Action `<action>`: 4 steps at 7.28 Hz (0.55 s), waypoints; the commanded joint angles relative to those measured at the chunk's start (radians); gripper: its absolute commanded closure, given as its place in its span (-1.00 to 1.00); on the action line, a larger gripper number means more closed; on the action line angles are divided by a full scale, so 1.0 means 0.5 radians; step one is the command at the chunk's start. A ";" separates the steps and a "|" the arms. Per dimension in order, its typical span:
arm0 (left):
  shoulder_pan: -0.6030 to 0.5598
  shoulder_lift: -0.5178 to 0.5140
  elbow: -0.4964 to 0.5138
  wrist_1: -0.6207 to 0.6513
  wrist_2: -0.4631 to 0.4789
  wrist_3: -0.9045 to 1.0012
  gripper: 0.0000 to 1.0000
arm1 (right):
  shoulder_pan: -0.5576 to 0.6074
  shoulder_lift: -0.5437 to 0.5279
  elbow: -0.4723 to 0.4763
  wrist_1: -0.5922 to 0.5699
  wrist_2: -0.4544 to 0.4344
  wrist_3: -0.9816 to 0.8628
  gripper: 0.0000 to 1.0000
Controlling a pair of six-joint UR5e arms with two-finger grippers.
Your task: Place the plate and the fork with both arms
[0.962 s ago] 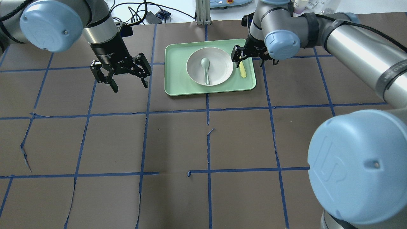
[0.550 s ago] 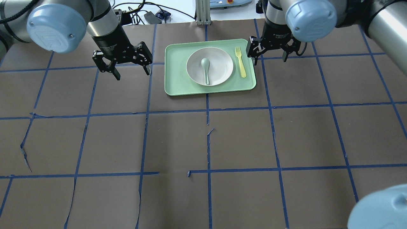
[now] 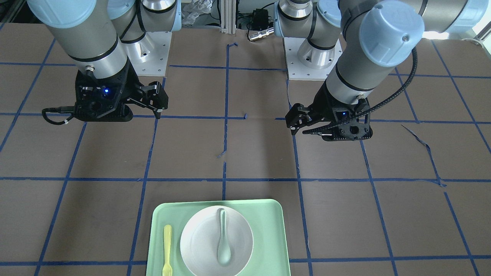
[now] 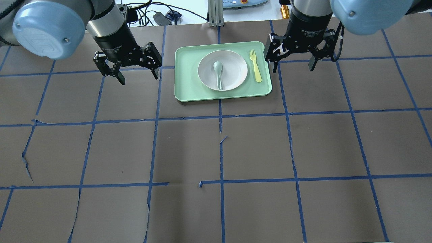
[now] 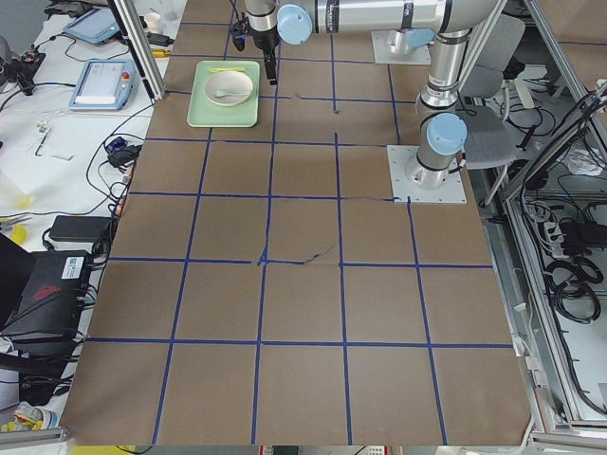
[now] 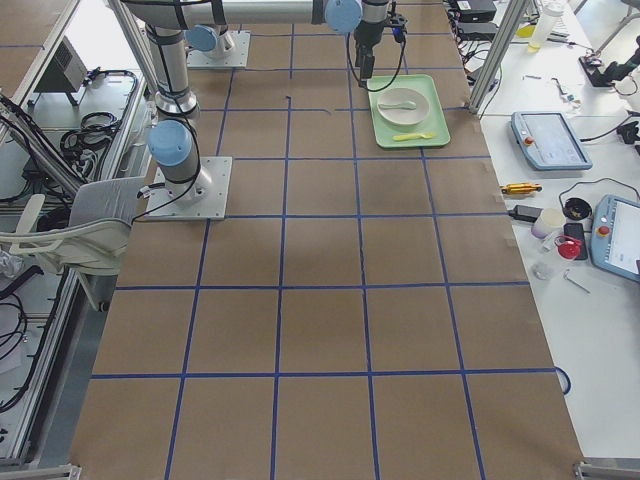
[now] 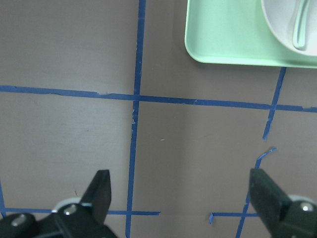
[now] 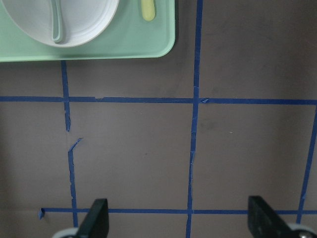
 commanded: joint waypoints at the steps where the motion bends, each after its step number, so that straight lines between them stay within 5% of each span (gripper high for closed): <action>1: -0.003 0.056 -0.060 -0.009 0.001 -0.006 -1.00 | 0.010 0.000 0.010 0.036 0.017 0.024 -1.00; 4: -0.006 0.115 -0.072 -0.021 0.068 -0.018 -1.00 | 0.010 0.024 0.019 -0.003 -0.001 -0.006 -1.00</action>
